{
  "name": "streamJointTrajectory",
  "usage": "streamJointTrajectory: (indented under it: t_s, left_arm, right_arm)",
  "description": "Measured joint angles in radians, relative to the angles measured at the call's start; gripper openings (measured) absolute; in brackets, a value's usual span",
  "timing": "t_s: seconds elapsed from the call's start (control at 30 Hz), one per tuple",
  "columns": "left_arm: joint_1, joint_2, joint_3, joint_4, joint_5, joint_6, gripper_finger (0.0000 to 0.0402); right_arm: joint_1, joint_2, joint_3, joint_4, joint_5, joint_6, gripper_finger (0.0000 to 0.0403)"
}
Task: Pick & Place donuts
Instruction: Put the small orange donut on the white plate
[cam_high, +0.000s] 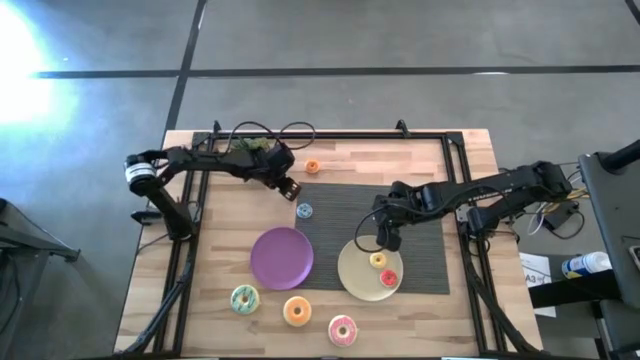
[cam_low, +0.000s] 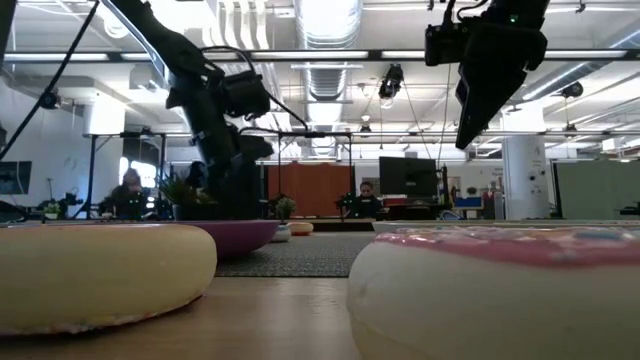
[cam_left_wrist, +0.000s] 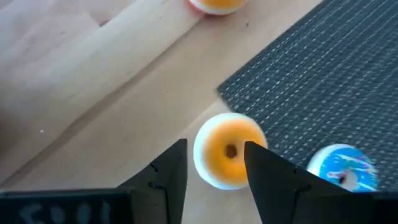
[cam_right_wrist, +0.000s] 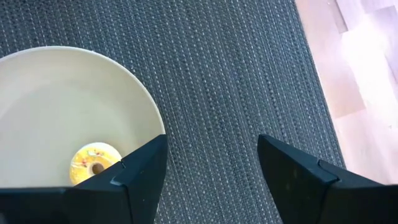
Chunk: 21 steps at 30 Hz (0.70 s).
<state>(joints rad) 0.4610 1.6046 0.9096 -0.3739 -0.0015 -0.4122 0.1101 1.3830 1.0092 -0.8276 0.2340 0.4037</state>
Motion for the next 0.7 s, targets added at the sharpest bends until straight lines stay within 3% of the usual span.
streamJointTrajectory:
  t_s: [0.23,0.47,0.57,0.63,0.7]
  left_arm:
    - [0.001,0.089,0.004,0.026,0.041,0.0,0.0119]
    - [-0.002,0.081,0.002,0.051,0.028,-0.001,0.0015]
    - [-0.003,0.056,0.007,0.036,0.05,-0.01,0.0005]
    - [-0.002,0.019,0.012,0.027,0.13,-0.036,0.0002]
    - [0.005,-0.03,0.02,0.038,0.339,-0.06,0.0002]
  right_arm:
    - [0.0,0.0,0.0,-0.001,-0.002,-0.004,0.0242]
    - [0.001,-0.001,0.0,0.026,-0.013,-0.016,0.0235]
    - [0.001,-0.006,0.0,0.089,-0.052,-0.046,0.0228]
    - [0.002,-0.015,0.001,0.145,-0.052,-0.108,0.0223]
    - [0.007,-0.022,0.021,0.189,-0.048,-0.225,0.022]
